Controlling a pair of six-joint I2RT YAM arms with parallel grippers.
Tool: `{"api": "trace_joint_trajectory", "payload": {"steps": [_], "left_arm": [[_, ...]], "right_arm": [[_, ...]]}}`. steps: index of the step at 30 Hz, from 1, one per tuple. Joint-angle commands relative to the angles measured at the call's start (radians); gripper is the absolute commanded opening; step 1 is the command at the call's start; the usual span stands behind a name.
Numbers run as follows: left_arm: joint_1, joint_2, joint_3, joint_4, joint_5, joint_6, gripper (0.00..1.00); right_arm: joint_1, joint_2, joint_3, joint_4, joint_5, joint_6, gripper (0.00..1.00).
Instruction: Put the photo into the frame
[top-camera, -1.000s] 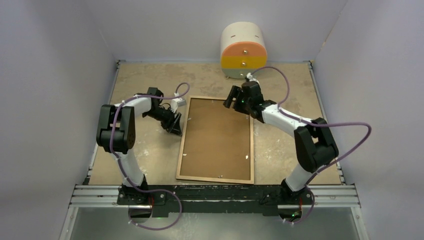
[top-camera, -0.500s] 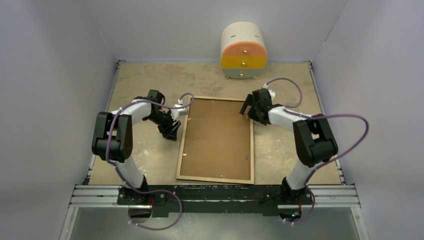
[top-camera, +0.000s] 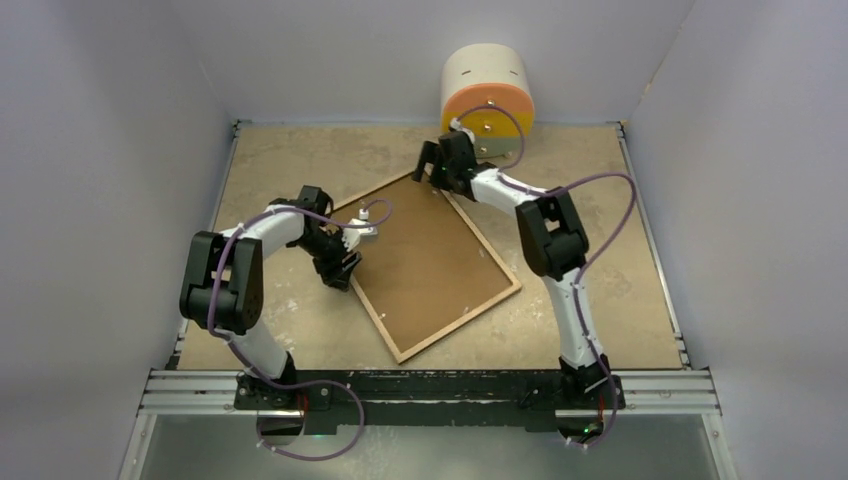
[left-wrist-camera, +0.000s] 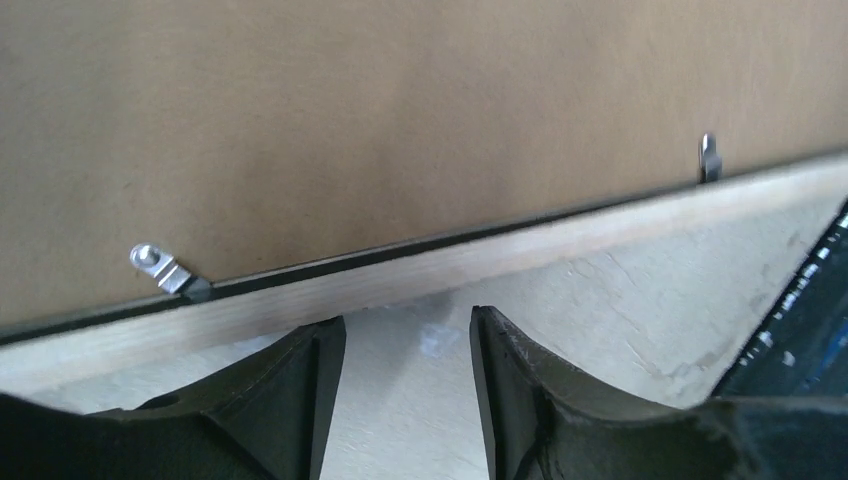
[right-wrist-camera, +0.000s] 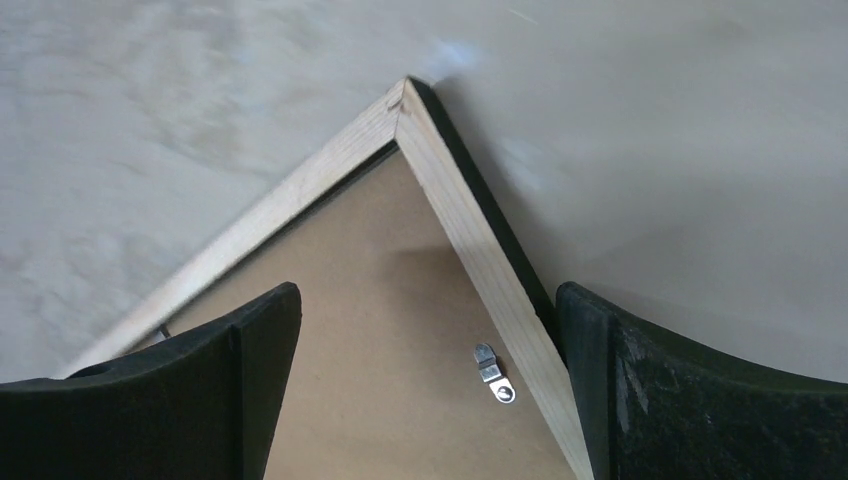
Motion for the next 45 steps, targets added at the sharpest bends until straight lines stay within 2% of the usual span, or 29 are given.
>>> {"api": "trace_joint_trajectory", "payload": {"steps": [1, 4, 6, 7, 9, 14, 18, 20, 23, 26, 30, 35, 39, 45], "left_arm": [[-0.038, 0.041, -0.028, -0.042, 0.025, 0.008, 0.54], [-0.044, 0.009, 0.0, -0.139, 0.051, 0.056, 0.61], [-0.044, -0.019, 0.029, -0.215, 0.061, 0.101, 0.7], [-0.044, -0.034, 0.045, -0.255, 0.064, 0.126, 0.78], [-0.043, -0.068, 0.086, -0.322, 0.061, 0.161, 0.85], [0.006, -0.126, 0.253, -0.406, 0.016, 0.197, 0.89], [0.155, -0.045, 0.459, -0.419, 0.016, 0.184, 0.87], [0.234, 0.023, 0.528, -0.369, -0.047, 0.145, 0.84], [0.321, 0.114, 0.559, -0.248, -0.153, 0.089, 0.8], [0.382, 0.198, 0.578, -0.161, -0.21, 0.037, 0.77], [0.394, 0.241, 0.497, -0.039, -0.266, 0.0, 0.72], [0.366, 0.217, 0.349, 0.02, -0.258, 0.007, 0.69], [0.314, 0.154, 0.206, 0.048, -0.271, 0.024, 0.68], [0.205, 0.051, 0.025, 0.057, -0.31, 0.062, 0.68]], "right_arm": [[0.172, 0.213, 0.376, -0.111, -0.324, 0.022, 0.98], [0.206, 0.35, 0.638, -0.199, -0.423, -0.001, 0.99], [0.213, 0.364, 0.664, -0.205, -0.433, -0.016, 0.99], [0.213, 0.349, 0.65, -0.193, -0.432, -0.025, 0.99], [0.21, 0.293, 0.598, -0.193, -0.396, -0.066, 0.99], [0.177, 0.023, 0.384, -0.134, -0.202, -0.164, 0.99], [0.12, -0.167, 0.231, -0.156, -0.085, -0.177, 0.99], [0.096, -0.275, 0.118, -0.173, -0.058, -0.152, 0.99], [0.082, -0.448, -0.106, -0.221, -0.013, -0.098, 0.99], [0.055, -0.677, -0.437, -0.223, -0.042, -0.012, 0.99], [0.022, -0.956, -0.799, -0.201, -0.092, 0.089, 0.99], [0.009, -1.141, -1.065, -0.133, -0.178, 0.201, 0.99], [-0.002, -1.107, -1.187, 0.062, -0.277, 0.275, 0.99], [-0.036, -0.886, -1.11, 0.195, -0.337, 0.254, 0.99]]}}
